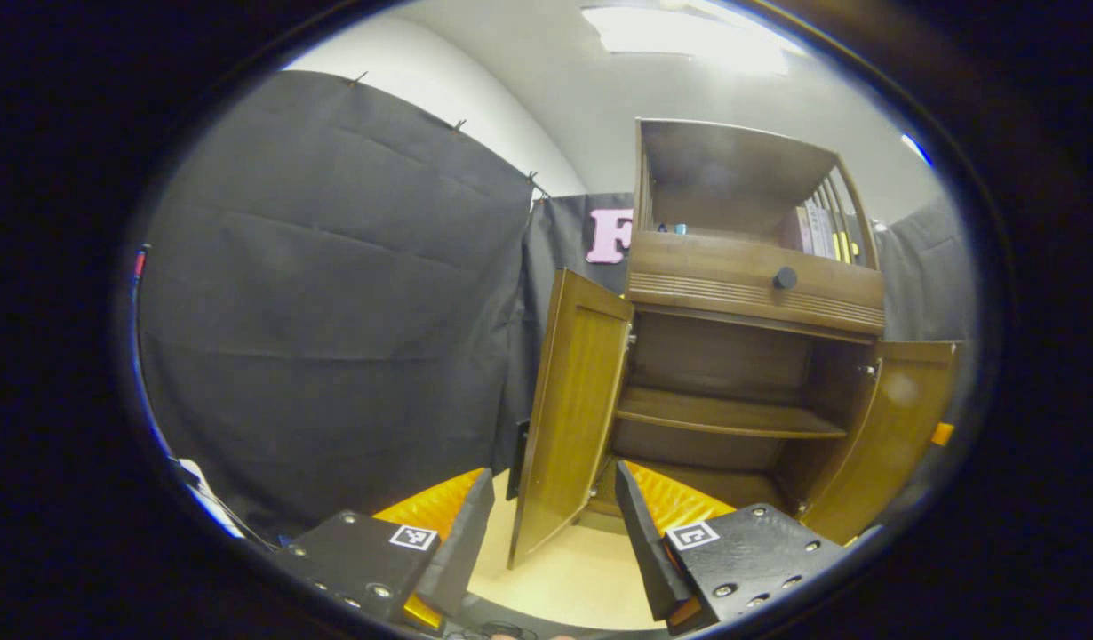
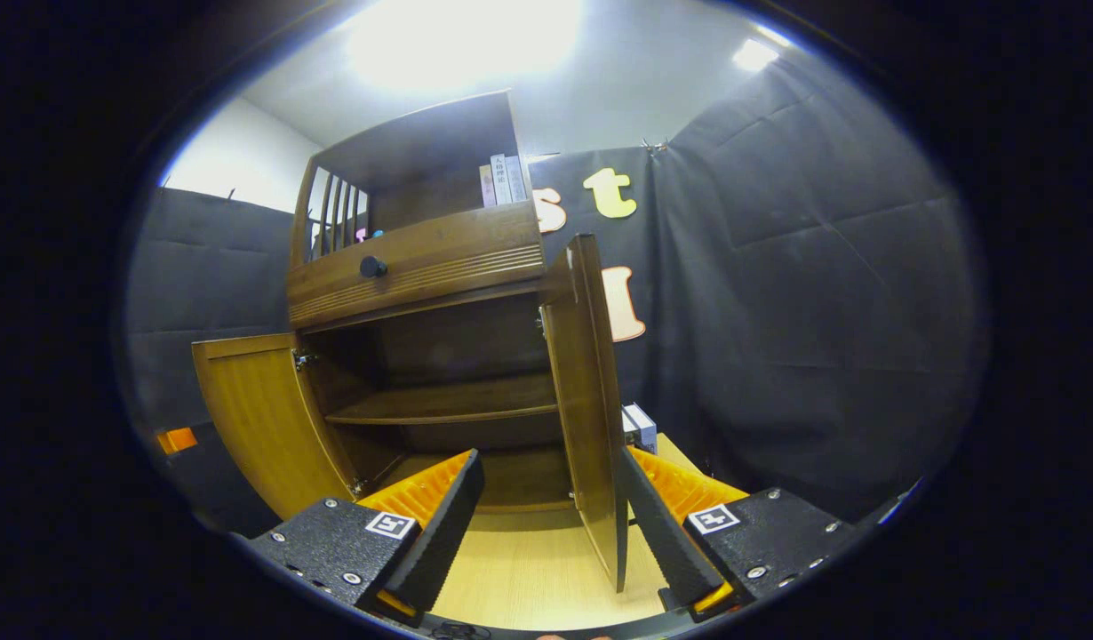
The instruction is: Open the right door of the double-door shoe cabinet with the right hand, and open the left door with the left hand.
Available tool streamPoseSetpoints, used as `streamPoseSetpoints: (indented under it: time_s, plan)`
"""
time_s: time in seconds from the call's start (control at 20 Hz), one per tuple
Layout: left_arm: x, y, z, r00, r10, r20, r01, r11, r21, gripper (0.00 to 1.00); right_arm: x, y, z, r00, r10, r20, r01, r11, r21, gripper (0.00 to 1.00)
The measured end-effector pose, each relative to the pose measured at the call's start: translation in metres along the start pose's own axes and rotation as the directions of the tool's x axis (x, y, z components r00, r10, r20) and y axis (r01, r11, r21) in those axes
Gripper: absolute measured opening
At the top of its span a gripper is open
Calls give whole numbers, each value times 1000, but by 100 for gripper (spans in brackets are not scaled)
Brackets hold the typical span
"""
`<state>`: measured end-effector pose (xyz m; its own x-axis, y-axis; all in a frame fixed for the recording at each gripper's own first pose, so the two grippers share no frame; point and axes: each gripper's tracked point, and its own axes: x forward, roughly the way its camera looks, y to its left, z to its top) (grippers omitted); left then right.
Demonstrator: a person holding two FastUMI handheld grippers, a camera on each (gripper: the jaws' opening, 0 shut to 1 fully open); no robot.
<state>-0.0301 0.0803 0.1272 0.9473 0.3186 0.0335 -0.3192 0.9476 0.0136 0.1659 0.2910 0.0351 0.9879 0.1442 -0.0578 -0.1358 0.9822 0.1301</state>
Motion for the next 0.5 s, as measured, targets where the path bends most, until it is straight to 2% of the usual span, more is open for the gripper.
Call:
streamPoseSetpoints:
  time_s: [0.05, 0.1, 0.15, 0.2, 0.25, 0.3, 0.45, 0.5]
  plan:
    - [5, 2, 8, 998, 27, 62, -29, 999, 25, 78, -3, -3, 2, 1000, 1, 19, -1, 1000, -17, 95]
    - [4, 0, 16, 992, 43, 119, -49, 998, 49, 79, -4, -6, 2, 1000, 5, 22, -4, 999, -34, 91]
    - [-2, -4, 15, 987, 46, 154, -56, 996, 63, 80, -4, -12, -1, 1000, -3, 18, 4, 999, -48, 91]
    - [-7, -9, 12, 986, 30, 164, -42, 996, 73, 82, -4, -18, -5, 1000, -19, 9, 20, 998, -53, 91]
    - [-10, -13, 6, 987, 2, 158, -16, 996, 86, 82, -7, -21, -9, 1000, -29, 0, 29, 998, -49, 95]
    - [-14, -17, 2, 989, -23, 143, 7, 994, 108, 82, -9, -22, -11, 1000, -31, -1, 31, 999, -44, 91]
    - [-26, -34, 7, 984, -28, 178, 0, 988, 155, 82, -12, -28, -14, 999, -38, 6, 39, 998, -48, 91]
    - [-29, -39, 7, 983, -51, 178, 23, 987, 156, 82, -12, -30, -18, 999, -43, 0, 43, 998, -55, 95]
